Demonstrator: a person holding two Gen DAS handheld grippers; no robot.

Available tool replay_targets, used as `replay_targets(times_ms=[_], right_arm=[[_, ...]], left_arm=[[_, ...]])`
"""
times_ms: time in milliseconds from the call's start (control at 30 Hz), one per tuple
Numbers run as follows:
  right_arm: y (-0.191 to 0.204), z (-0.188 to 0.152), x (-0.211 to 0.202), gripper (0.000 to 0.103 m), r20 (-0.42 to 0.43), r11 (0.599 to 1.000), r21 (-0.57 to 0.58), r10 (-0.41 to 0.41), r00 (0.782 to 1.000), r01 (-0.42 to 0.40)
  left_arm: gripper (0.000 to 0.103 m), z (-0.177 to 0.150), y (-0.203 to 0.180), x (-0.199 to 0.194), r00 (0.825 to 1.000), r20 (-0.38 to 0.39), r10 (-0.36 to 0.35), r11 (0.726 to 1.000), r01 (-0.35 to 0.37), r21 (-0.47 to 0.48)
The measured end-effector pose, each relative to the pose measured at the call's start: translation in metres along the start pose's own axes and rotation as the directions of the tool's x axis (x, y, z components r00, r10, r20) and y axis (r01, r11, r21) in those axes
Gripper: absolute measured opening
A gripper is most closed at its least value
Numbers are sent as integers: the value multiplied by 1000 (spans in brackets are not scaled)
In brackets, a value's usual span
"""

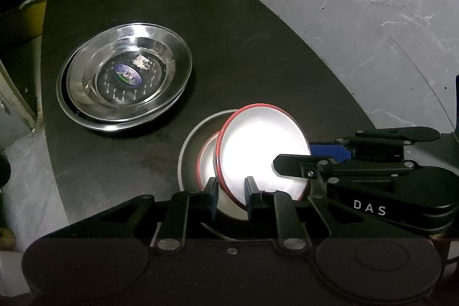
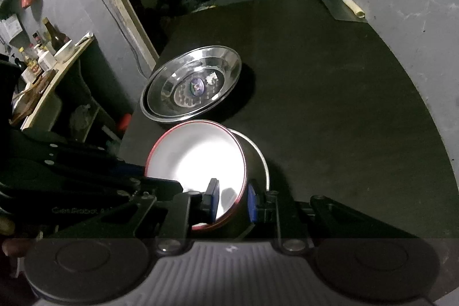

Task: Organize plates and bowls
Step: 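Lower the second white bowl into the first white bowl with the left gripper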

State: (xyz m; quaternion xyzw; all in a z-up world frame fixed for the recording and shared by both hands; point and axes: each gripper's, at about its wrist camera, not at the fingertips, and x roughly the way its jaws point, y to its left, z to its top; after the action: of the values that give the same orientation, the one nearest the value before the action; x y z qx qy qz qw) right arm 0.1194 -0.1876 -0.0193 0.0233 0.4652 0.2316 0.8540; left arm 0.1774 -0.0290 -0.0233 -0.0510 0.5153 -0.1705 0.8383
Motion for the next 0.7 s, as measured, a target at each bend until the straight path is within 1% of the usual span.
replay_targets(times_ms=[400, 700], right_arm=[[-2, -1, 2, 23, -10, 1000, 0, 4, 1000, -4], [-2, -1, 2, 23, -11, 1000, 1, 8, 1000, -8]], left_arm=[[20, 1, -1, 3, 1000, -11, 2, 1000, -2, -1], [24, 2, -1, 3, 1000, -13, 4, 1000, -4, 0]])
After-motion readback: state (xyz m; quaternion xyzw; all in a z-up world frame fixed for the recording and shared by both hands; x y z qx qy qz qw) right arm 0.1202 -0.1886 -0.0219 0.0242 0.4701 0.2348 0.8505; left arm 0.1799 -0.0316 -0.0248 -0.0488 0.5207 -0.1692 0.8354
